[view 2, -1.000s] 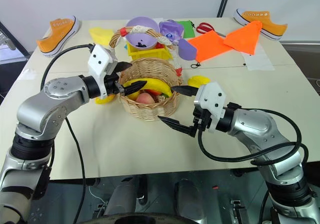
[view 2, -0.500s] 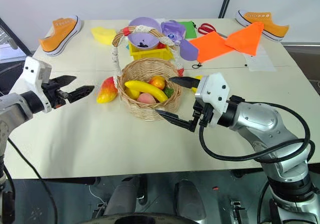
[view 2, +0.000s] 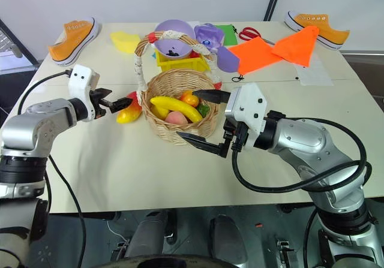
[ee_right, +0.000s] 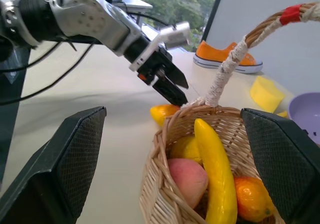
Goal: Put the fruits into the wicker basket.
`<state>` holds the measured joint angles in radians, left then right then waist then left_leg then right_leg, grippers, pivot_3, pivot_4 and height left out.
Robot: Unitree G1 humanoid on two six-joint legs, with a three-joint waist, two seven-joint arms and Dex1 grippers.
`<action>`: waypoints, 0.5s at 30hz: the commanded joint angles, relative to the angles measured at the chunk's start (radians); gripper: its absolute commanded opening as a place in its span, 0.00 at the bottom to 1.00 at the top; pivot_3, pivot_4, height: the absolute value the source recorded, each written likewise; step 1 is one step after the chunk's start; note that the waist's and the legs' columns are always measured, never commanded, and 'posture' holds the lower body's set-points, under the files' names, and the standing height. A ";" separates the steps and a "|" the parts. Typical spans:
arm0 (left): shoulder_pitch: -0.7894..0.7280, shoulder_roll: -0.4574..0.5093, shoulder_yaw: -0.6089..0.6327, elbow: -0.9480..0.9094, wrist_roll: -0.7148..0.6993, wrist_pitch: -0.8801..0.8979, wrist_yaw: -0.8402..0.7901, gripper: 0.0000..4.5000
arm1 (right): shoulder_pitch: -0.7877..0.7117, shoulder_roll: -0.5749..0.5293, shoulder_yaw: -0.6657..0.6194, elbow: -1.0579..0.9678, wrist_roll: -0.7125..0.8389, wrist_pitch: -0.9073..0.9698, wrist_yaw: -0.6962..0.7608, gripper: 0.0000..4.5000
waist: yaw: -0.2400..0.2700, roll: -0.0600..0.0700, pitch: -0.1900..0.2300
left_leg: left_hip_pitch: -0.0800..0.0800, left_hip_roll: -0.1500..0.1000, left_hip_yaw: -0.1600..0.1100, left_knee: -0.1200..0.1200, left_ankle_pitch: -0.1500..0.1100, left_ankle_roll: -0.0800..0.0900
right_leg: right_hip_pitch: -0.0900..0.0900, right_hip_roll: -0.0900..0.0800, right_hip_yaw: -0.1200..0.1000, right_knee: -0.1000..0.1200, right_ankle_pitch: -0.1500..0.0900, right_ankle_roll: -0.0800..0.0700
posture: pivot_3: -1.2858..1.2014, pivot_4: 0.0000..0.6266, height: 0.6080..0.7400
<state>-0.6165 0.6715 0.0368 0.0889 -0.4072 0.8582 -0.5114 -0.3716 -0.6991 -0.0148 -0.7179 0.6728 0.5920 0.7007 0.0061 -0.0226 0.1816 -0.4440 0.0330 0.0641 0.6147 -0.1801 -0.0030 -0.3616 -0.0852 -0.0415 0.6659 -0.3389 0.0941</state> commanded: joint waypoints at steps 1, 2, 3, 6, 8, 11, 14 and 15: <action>-0.048 -0.025 -0.059 0.058 0.059 -0.036 -0.023 0.98 | 0.004 0.006 -0.011 -0.051 0.010 -0.003 -0.021 1.00 | 0.003 0.000 0.000 | 0.000 0.000 0.000 0.000 0.000 0.000 | 0.000 0.000 0.000 0.000 0.000 0.000 | 0.52 0.24 0.92; -0.058 -0.032 -0.073 0.079 0.073 -0.045 -0.029 0.98 | 0.005 0.007 -0.011 -0.054 0.011 -0.001 -0.024 1.00 | 0.004 0.000 0.000 | 0.000 0.000 0.000 0.000 0.000 0.000 | 0.000 0.000 0.000 0.000 0.000 0.000 | 0.52 0.24 0.92; -0.066 -0.040 -0.078 0.096 0.078 -0.051 -0.036 0.98 | 0.006 0.008 -0.009 -0.057 0.012 0.001 -0.027 1.00 | 0.004 0.000 0.000 | 0.000 0.000 0.000 0.000 0.000 0.000 | 0.000 0.000 0.000 0.000 0.000 0.000 | 0.52 0.24 0.92; -0.084 -0.061 -0.080 0.140 0.096 -0.071 -0.048 0.93 | 0.011 0.009 -0.001 -0.062 0.006 0.002 -0.033 1.00 | 0.001 0.000 0.000 | 0.000 0.000 0.000 0.001 0.000 0.000 | 0.000 0.001 0.000 0.000 0.000 0.000 | 0.52 0.24 0.92; -0.089 -0.063 -0.083 0.162 0.116 -0.084 -0.051 0.80 | 0.017 0.011 0.003 -0.064 0.002 0.001 -0.036 1.00 | 0.000 0.000 0.000 | 0.000 0.001 0.000 0.000 0.000 0.000 | 0.000 0.001 0.000 0.001 0.000 0.000 | 0.52 0.24 0.92; -0.091 -0.061 -0.067 0.176 0.129 -0.090 -0.048 0.54 | 0.019 0.012 0.007 -0.064 0.000 -0.001 -0.039 1.00 | -0.001 0.000 0.000 | 0.000 0.001 0.000 0.000 0.000 0.000 | 0.000 0.001 0.000 0.001 0.000 0.000 | 0.52 0.24 0.92; -0.085 -0.040 -0.029 0.176 0.141 -0.110 -0.029 0.53 | 0.023 0.012 0.010 -0.065 -0.002 -0.005 -0.041 1.00 | -0.002 0.000 0.000 | 0.000 0.001 0.000 0.001 0.000 0.000 | 0.000 0.001 0.000 0.001 0.000 0.000 | 0.52 0.24 0.92; -0.074 -0.026 -0.005 0.163 0.138 -0.118 -0.028 0.53 | 0.026 0.012 0.010 -0.065 -0.003 -0.006 -0.041 1.00 | -0.003 0.000 0.000 | 0.000 0.001 0.000 0.001 0.000 0.000 | 0.000 0.001 0.000 0.001 0.000 0.000 | 0.52 0.24 0.92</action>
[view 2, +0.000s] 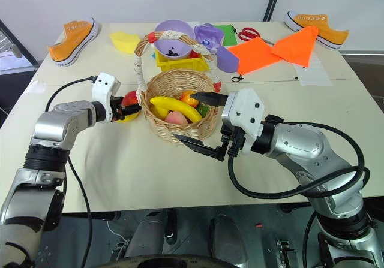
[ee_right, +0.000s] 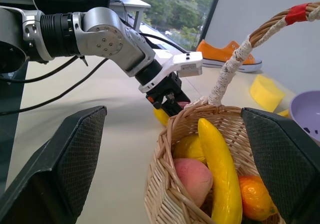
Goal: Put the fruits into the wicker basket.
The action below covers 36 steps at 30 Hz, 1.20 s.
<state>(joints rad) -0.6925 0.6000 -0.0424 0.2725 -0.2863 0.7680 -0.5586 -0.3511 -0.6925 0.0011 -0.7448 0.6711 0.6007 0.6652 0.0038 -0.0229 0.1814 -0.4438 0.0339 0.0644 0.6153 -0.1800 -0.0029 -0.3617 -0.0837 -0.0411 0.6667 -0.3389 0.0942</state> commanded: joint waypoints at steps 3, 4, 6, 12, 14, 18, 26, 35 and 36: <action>0.075 0.099 0.201 -0.119 -0.054 -0.060 -0.035 0.53 | 0.014 0.004 -0.010 -0.041 -0.002 -0.017 -0.006 1.00 | -0.018 0.000 0.000 | 0.000 0.001 0.000 -0.001 0.000 0.000 | -0.001 0.000 0.000 0.000 0.000 0.000 | 0.52 0.24 0.92; 0.130 0.122 0.275 -0.196 -0.120 -0.085 -0.107 0.53 | 0.020 0.003 -0.013 -0.040 -0.002 -0.019 -0.004 1.00 | -0.020 0.000 0.000 | 0.000 0.001 0.000 -0.001 0.000 0.000 | -0.001 0.000 0.000 0.000 0.000 0.000 | 0.52 0.24 0.92; 0.221 0.157 0.387 -0.331 -0.246 -0.083 -0.230 0.53 | 0.026 0.000 -0.018 -0.035 -0.002 -0.023 0.002 1.00 | -0.024 0.000 0.000 | -0.001 0.001 0.000 -0.002 0.000 0.000 | -0.002 0.000 0.000 0.000 0.000 0.000 | 0.52 0.24 0.92; 0.306 0.228 0.329 -0.613 -0.402 0.068 -0.313 0.53 | 0.032 -0.002 -0.020 0.032 -0.017 -0.053 0.043 1.00 | -0.008 0.000 0.000 | 0.002 -0.001 0.000 0.000 -0.001 -0.001 | 0.004 -0.005 -0.002 -0.002 -0.001 -0.001 | 0.52 0.24 0.92; 0.268 0.203 0.280 -0.656 -0.409 0.093 -0.274 0.53 | 0.034 0.000 -0.017 0.051 -0.026 -0.063 0.054 1.00 | -0.009 0.000 0.000 | 0.002 -0.002 0.000 0.000 -0.001 -0.002 | 0.004 -0.007 -0.002 -0.003 -0.001 -0.004 | 0.52 0.24 0.92; 0.094 0.070 0.044 -0.650 -0.254 0.083 -0.120 0.53 | 0.048 0.011 -0.008 0.086 -0.051 -0.083 0.064 1.00 | 0.002 0.000 0.000 | 0.001 -0.002 0.000 0.000 0.001 0.001 | 0.004 -0.006 -0.002 -0.003 0.000 -0.001 | 0.52 0.24 0.92; -0.041 -0.084 -0.092 -0.520 -0.158 0.104 -0.037 0.96 | 0.093 0.021 -0.051 0.099 -0.074 -0.067 0.011 1.00 | -0.003 0.000 0.000 | 0.001 0.000 0.004 -0.001 0.001 0.003 | 0.000 0.001 0.000 -0.001 0.000 0.001 | 0.52 0.24 0.92; 0.095 0.015 0.082 -0.652 -0.339 -0.026 -0.308 0.98 | 0.086 0.028 -0.079 0.335 -0.244 -0.060 -0.129 1.00 | -0.013 0.001 0.000 | 0.001 0.000 0.006 0.000 0.001 0.002 | 0.001 -0.002 0.001 -0.001 0.000 0.001 | 0.52 0.24 0.92; 0.112 0.027 0.094 -0.660 -0.363 -0.021 -0.329 0.98 | 0.068 0.037 -0.073 0.377 -0.260 -0.066 -0.137 1.00 | -0.014 0.001 0.000 | 0.001 0.000 0.006 0.000 0.001 0.002 | 0.001 -0.002 0.001 0.000 0.000 0.001 | 0.52 0.24 0.92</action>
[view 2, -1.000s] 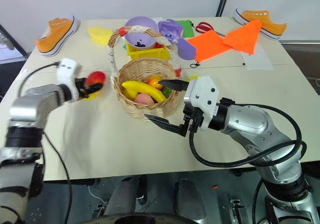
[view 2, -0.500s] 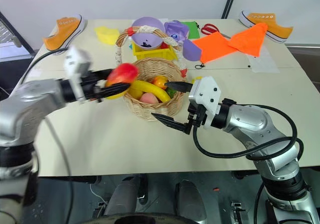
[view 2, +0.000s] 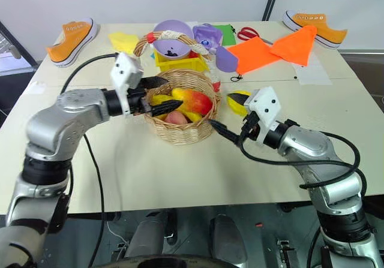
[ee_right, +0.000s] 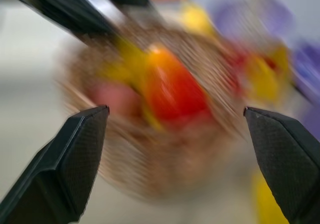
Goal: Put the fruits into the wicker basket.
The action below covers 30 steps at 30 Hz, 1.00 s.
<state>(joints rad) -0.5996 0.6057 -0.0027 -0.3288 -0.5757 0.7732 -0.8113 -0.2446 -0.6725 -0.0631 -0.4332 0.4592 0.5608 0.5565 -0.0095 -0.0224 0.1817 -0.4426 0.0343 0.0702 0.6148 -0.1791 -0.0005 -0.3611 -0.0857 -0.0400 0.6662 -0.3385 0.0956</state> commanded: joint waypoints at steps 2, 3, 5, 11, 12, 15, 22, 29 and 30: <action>0.060 0.052 0.063 -0.088 -0.101 -0.039 -0.131 0.98 | -0.090 0.039 0.002 0.174 -0.085 -0.036 -0.046 1.00 | -0.005 0.000 0.000 | 0.000 0.000 0.000 0.000 0.000 0.000 | 0.000 0.000 0.000 0.000 0.000 0.000 | 0.52 0.24 0.92; 0.078 0.065 0.062 -0.104 -0.108 -0.048 -0.151 0.98 | -0.116 0.049 0.005 0.228 -0.104 -0.039 -0.056 1.00 | -0.005 0.001 0.000 | 0.001 0.000 0.001 0.000 0.000 0.000 | 0.000 0.000 0.000 0.001 0.000 0.000 | 0.52 0.24 0.92; 0.095 0.075 0.056 -0.127 -0.123 -0.050 -0.165 0.98 | -0.168 0.070 0.001 0.331 -0.127 -0.051 -0.066 1.00 | -0.004 0.001 0.000 | 0.001 0.000 0.001 0.001 0.000 0.000 | 0.000 0.000 0.001 0.001 0.000 0.000 | 0.52 0.24 0.92; 0.104 0.055 0.034 -0.167 -0.142 -0.035 -0.129 0.98 | -0.259 0.100 -0.002 0.522 -0.134 -0.089 0.002 1.00 | -0.001 0.001 0.001 | 0.000 0.000 0.001 0.000 0.000 0.000 | 0.000 0.001 0.001 0.000 0.000 0.000 | 0.52 0.24 0.92; 0.102 0.052 0.030 -0.170 -0.139 -0.034 -0.119 0.98 | -0.270 0.098 0.005 0.545 -0.143 -0.094 0.014 1.00 | -0.001 0.001 0.001 | 0.000 0.000 0.001 0.000 0.000 0.000 | 0.000 0.002 0.001 0.000 0.000 0.000 | 0.52 0.24 0.92; 0.099 0.046 0.021 -0.181 -0.141 -0.028 -0.098 0.98 | -0.302 0.106 0.008 0.606 -0.157 -0.092 0.024 1.00 | -0.003 0.001 0.001 | 0.000 0.000 0.002 0.000 0.000 0.000 | 0.000 0.002 0.001 0.000 0.000 0.001 | 0.52 0.24 0.92; 0.095 0.049 0.004 -0.187 -0.122 -0.033 -0.075 1.00 | -0.322 0.115 0.005 0.643 -0.171 -0.093 0.039 0.57 | -0.004 0.001 0.001 | 0.000 0.001 0.002 0.000 0.000 0.000 | 0.000 0.004 0.001 0.001 0.000 0.001 | 0.52 0.24 0.92; 0.078 0.049 -0.009 -0.162 -0.080 -0.060 -0.058 1.00 | -0.261 0.084 -0.026 0.494 -0.157 -0.068 0.044 0.35 | -0.002 0.002 0.001 | 0.000 0.000 0.002 0.000 0.000 0.000 | 0.000 0.003 0.001 0.001 0.000 0.001 | 0.52 0.24 0.92; 0.075 0.045 -0.012 -0.157 -0.074 -0.065 -0.054 1.00 | -0.241 0.070 -0.039 0.452 -0.148 -0.059 0.052 0.35 | -0.001 0.002 0.001 | 0.000 0.000 0.002 0.000 0.000 0.000 | 0.000 0.003 0.002 0.001 0.000 0.001 | 0.52 0.24 0.92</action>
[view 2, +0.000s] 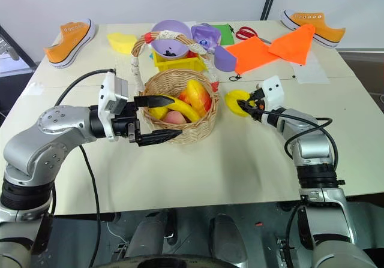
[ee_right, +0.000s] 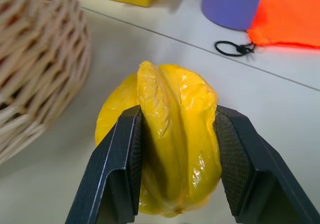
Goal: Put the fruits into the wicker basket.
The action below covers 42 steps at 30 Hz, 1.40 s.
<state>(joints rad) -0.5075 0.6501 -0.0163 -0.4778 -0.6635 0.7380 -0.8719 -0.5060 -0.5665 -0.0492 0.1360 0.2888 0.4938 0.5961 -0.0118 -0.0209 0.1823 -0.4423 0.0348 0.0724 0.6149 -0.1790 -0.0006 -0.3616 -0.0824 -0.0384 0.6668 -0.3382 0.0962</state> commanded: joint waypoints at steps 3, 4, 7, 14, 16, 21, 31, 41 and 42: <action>-0.025 -0.011 0.003 0.008 0.029 -0.045 0.020 1.00 | 0.107 -0.105 -0.097 -0.274 0.049 0.037 0.054 0.35 | 0.008 0.001 0.000 | -0.001 0.000 0.000 0.000 0.000 0.000 | 0.000 0.000 0.000 0.000 0.000 0.000 | 0.52 0.24 0.92; -0.023 -0.010 0.007 0.013 0.036 -0.053 0.022 1.00 | 0.150 -0.137 -0.125 -0.344 0.071 0.050 0.080 0.35 | 0.008 0.000 0.000 | -0.001 0.000 0.000 0.000 0.000 0.000 | 0.000 -0.001 0.000 0.000 0.000 0.000 | 0.52 0.24 0.92; -0.011 -0.001 0.029 0.028 0.043 -0.072 0.021 1.00 | 0.268 -0.222 -0.218 -0.531 0.166 0.097 0.163 0.35 | 0.014 0.001 0.000 | -0.001 0.000 0.000 0.000 0.000 0.000 | 0.000 -0.001 0.000 -0.001 0.000 0.000 | 0.52 0.24 0.92; 0.083 0.063 0.131 0.105 0.047 -0.140 -0.021 1.00 | 0.228 -0.242 -0.214 -0.849 0.430 0.258 0.133 0.35 | -0.012 0.002 0.000 | 0.003 0.005 0.002 -0.001 -0.001 0.000 | 0.001 0.002 0.003 0.000 0.001 -0.001 | 0.52 0.24 0.92; 0.089 0.071 0.157 0.136 0.050 -0.153 -0.015 1.00 | 0.125 -0.180 -0.112 -0.858 0.417 0.290 0.054 0.35 | -0.010 0.002 0.000 | 0.004 0.007 0.003 0.000 -0.001 0.000 | 0.000 0.003 0.003 0.000 0.001 -0.003 | 0.52 0.24 0.92; 0.113 0.101 0.205 0.151 0.046 -0.169 -0.021 1.00 | -0.109 0.004 0.110 -0.718 0.265 0.328 -0.127 0.35 | -0.001 0.001 0.000 | -0.001 0.007 0.004 0.000 0.000 -0.001 | -0.006 0.002 0.004 0.000 0.002 -0.003 | 0.52 0.24 0.92; 0.168 0.112 0.212 0.104 0.060 -0.178 0.003 1.00 | -0.184 0.105 0.216 -0.581 0.113 0.241 -0.141 0.98 | -0.001 0.000 0.000 | -0.005 0.006 0.006 0.000 0.000 0.000 | -0.010 0.001 0.004 0.001 0.002 -0.003 | 0.52 0.24 0.92; 0.169 0.082 0.185 0.080 0.044 -0.175 0.007 1.00 | 0.093 -0.095 -0.118 -0.795 0.374 0.273 0.042 0.99 | -0.005 0.000 0.000 | -0.001 0.006 0.006 0.000 -0.001 0.000 | -0.004 0.001 0.005 0.000 0.002 -0.002 | 0.52 0.24 0.92; 0.164 0.077 0.178 0.081 0.045 -0.174 0.006 1.00 | 0.098 -0.100 -0.123 -0.784 0.365 0.274 0.028 0.99 | -0.008 0.000 0.000 | 0.000 0.007 0.006 0.000 -0.001 0.000 | -0.004 0.001 0.005 0.000 0.002 -0.002 | 0.52 0.24 0.92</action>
<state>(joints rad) -0.3248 0.7305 0.1682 -0.3663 -0.6036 0.5778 -0.8658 -0.4005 -0.6573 -0.1382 -0.6282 0.6406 0.7680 0.6396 -0.0195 -0.0206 0.1822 -0.4420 0.0421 0.0787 0.6146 -0.1797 -0.0005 -0.3659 -0.0807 -0.0333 0.6670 -0.3355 0.0938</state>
